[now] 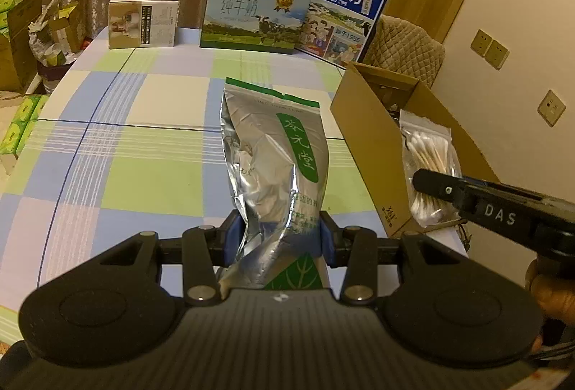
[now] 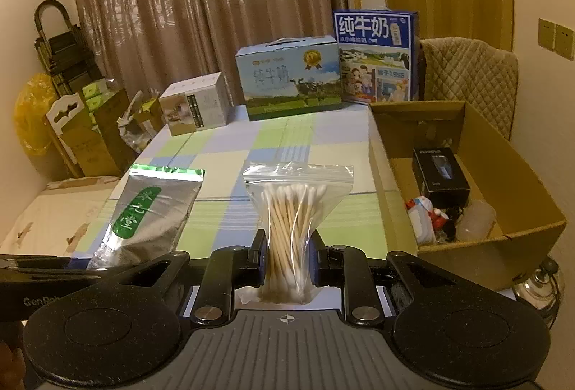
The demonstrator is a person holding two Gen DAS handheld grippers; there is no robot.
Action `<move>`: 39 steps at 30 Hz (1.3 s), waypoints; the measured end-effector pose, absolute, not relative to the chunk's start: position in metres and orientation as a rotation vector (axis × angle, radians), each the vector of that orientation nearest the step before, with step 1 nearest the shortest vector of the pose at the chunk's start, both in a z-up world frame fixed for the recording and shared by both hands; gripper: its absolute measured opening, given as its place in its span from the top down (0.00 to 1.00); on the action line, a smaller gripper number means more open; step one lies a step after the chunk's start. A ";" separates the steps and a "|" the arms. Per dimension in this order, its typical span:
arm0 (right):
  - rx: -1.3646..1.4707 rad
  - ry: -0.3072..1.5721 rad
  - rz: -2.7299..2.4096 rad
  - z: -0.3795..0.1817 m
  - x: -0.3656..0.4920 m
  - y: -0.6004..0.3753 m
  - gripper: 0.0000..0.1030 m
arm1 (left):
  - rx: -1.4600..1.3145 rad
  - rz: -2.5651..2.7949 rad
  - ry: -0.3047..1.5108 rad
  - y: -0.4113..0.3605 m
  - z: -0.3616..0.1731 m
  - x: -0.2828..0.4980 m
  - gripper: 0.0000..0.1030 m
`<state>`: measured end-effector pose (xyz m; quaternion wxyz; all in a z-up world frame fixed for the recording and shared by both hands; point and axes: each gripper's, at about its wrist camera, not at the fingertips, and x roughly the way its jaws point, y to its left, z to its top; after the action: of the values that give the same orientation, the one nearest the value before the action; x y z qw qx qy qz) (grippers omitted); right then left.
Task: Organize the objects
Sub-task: 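Carry the tea pouch and cotton swab bag over the cardboard box with both tools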
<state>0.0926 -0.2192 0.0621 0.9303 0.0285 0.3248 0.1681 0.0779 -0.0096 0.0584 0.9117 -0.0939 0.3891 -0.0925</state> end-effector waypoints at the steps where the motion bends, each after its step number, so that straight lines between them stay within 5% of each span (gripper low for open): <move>1: 0.059 0.666 0.342 0.062 0.092 -0.220 0.82 | -0.194 -0.193 0.801 -0.011 0.059 0.077 0.63; 39: 0.129 0.620 0.131 0.074 0.099 -0.343 0.82 | -0.162 -0.369 0.813 -0.122 0.074 0.113 0.63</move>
<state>0.0989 -0.3425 0.0740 0.9482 0.0635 0.3045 0.0642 0.1131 -0.1223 0.0736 0.8988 -0.0782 0.3927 -0.1784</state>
